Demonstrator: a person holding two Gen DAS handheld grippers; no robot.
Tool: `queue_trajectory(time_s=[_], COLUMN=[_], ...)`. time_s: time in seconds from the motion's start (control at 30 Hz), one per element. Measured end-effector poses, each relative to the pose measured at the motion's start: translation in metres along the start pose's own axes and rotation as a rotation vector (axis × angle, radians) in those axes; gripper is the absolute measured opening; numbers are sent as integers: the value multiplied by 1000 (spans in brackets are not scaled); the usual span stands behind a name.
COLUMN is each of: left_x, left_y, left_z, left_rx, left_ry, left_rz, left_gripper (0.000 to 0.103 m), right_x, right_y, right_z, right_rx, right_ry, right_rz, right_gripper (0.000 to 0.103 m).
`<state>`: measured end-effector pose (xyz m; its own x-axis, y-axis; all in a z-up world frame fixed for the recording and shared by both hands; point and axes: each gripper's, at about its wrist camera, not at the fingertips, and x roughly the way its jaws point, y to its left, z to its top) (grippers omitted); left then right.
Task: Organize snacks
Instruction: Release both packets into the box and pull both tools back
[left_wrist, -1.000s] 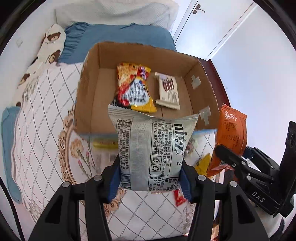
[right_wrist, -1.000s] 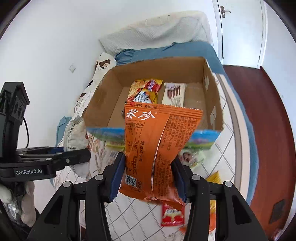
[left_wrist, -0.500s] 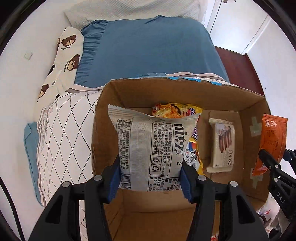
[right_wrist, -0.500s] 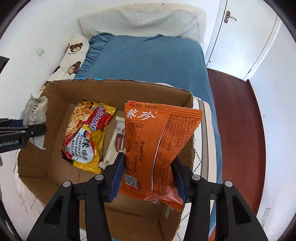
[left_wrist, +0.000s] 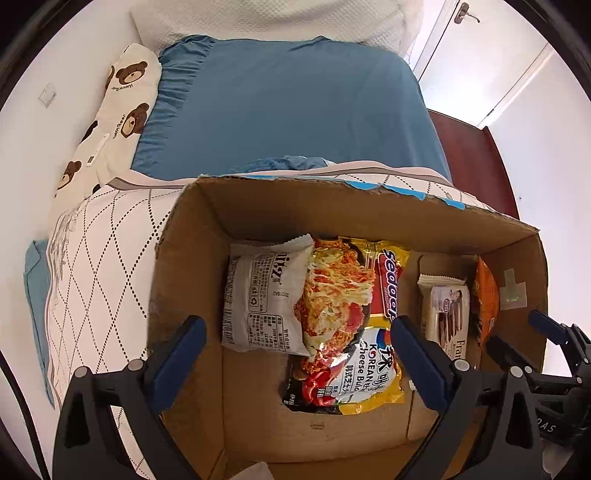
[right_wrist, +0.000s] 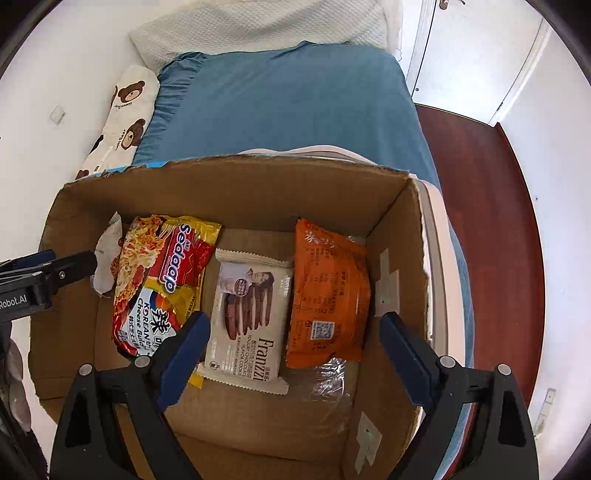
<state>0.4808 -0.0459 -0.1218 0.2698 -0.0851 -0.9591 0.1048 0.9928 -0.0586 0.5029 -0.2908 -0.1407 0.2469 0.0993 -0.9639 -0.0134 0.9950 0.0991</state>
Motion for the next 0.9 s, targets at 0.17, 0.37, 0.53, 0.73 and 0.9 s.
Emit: queue_trajectory(time_s=[0.17,0.37,0.53,0.73,0.9], left_x=[-4,-15,-40,-81,-107], left_y=[-9,-8,-5,-4,-6], left_z=[-18,-42,-62,-91,-117], left_rx=[15,16,12,15,27], left_ry=[-14,-41,-121,-234,-286], left_rz=[-17,-21,5,8,-6], left_gripper=[102,102,102,102,102], right_x=[0,-10,-39,-83,-114], right_y=[6,7,12,21,27], right_z=[-18,-42,-62,-90,-117], right_rx=[14,49,45,14,9], right_ry=[-7,-46,-113,-210,-277], right_rz=[11,31,25,19,24], right_gripper=[95,95,95,95,95])
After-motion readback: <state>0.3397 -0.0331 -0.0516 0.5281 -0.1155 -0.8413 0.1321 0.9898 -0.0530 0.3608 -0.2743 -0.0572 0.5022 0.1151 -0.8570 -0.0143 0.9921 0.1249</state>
